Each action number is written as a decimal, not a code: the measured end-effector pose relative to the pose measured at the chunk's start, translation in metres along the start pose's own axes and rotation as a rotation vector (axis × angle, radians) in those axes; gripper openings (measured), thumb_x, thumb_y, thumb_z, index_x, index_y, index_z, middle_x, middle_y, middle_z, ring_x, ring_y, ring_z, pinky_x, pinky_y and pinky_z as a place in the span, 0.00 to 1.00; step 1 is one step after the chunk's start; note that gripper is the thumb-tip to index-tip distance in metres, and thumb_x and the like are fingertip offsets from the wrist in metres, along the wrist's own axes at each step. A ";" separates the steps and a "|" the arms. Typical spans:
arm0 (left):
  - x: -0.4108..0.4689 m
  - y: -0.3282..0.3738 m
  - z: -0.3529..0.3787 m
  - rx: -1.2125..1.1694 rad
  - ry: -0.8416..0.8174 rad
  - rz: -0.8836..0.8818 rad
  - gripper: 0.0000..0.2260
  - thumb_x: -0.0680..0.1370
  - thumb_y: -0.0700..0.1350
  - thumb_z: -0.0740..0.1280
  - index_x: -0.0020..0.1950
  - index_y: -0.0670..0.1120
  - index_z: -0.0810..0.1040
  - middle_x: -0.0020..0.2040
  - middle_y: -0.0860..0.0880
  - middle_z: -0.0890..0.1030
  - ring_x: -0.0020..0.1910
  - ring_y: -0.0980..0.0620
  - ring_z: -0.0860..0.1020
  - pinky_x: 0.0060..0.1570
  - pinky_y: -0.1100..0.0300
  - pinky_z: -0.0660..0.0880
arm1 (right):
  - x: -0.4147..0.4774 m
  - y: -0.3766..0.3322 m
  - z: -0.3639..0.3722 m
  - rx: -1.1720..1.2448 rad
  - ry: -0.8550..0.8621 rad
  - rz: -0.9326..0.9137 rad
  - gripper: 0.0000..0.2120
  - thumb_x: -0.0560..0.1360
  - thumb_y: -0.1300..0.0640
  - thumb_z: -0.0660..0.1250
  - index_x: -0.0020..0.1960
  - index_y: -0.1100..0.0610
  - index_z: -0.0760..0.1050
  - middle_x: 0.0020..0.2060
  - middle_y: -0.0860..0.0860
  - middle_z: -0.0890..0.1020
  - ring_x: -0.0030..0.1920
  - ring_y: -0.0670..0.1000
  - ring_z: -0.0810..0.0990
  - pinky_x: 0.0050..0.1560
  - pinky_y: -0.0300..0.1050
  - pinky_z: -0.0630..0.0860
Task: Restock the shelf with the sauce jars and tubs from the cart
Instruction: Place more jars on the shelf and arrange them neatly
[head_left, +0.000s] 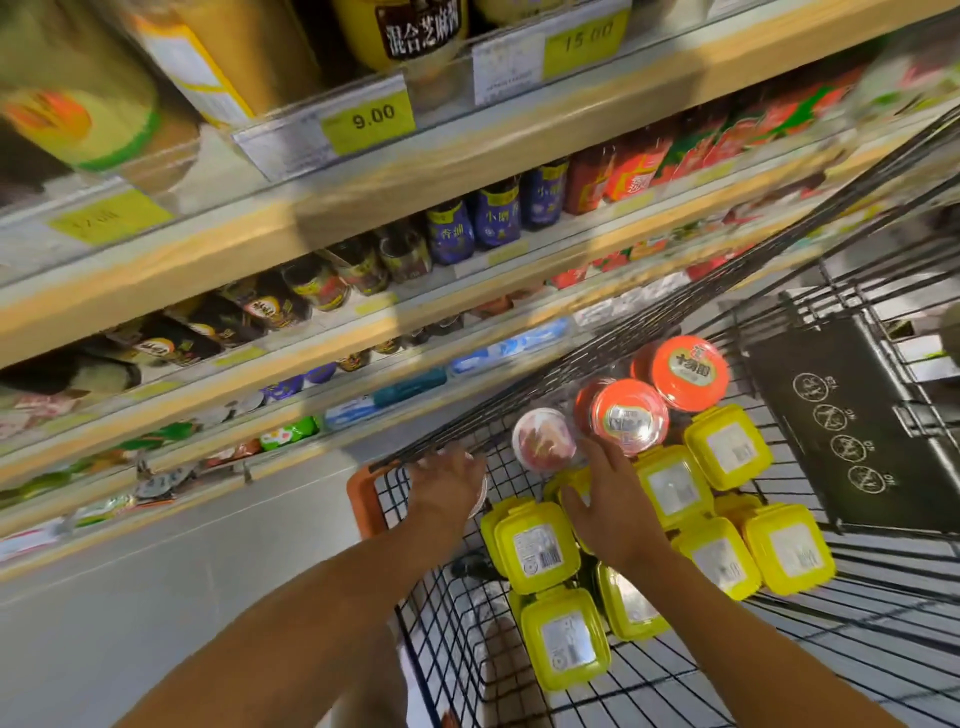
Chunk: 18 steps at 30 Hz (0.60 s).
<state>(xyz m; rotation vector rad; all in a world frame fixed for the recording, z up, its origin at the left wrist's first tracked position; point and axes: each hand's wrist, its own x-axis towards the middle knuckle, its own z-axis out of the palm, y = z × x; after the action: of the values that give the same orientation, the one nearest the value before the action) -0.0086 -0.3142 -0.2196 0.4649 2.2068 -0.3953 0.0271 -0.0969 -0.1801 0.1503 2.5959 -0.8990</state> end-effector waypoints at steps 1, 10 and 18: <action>-0.008 -0.003 -0.003 -0.023 0.010 0.007 0.43 0.75 0.43 0.73 0.81 0.48 0.50 0.75 0.34 0.57 0.70 0.29 0.66 0.63 0.33 0.71 | 0.003 -0.004 -0.002 -0.001 -0.005 0.000 0.29 0.73 0.57 0.68 0.72 0.59 0.66 0.67 0.58 0.71 0.66 0.60 0.71 0.63 0.54 0.73; -0.103 -0.039 -0.054 -0.471 0.191 0.100 0.52 0.65 0.58 0.78 0.79 0.55 0.48 0.73 0.45 0.63 0.71 0.42 0.67 0.64 0.47 0.75 | 0.032 -0.028 0.000 -0.001 -0.129 0.149 0.28 0.71 0.56 0.70 0.68 0.63 0.69 0.61 0.61 0.75 0.60 0.62 0.74 0.56 0.53 0.75; -0.163 -0.071 -0.078 -0.913 0.411 0.105 0.51 0.62 0.62 0.80 0.77 0.59 0.54 0.69 0.58 0.60 0.65 0.56 0.68 0.55 0.70 0.73 | 0.057 -0.037 0.018 -0.081 -0.272 0.292 0.31 0.76 0.53 0.68 0.73 0.64 0.61 0.67 0.61 0.67 0.64 0.62 0.73 0.59 0.51 0.72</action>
<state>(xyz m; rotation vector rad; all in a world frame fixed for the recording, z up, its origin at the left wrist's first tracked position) 0.0030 -0.3749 -0.0354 0.1515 2.4414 0.8145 -0.0277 -0.1390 -0.1943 0.3483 2.2786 -0.6584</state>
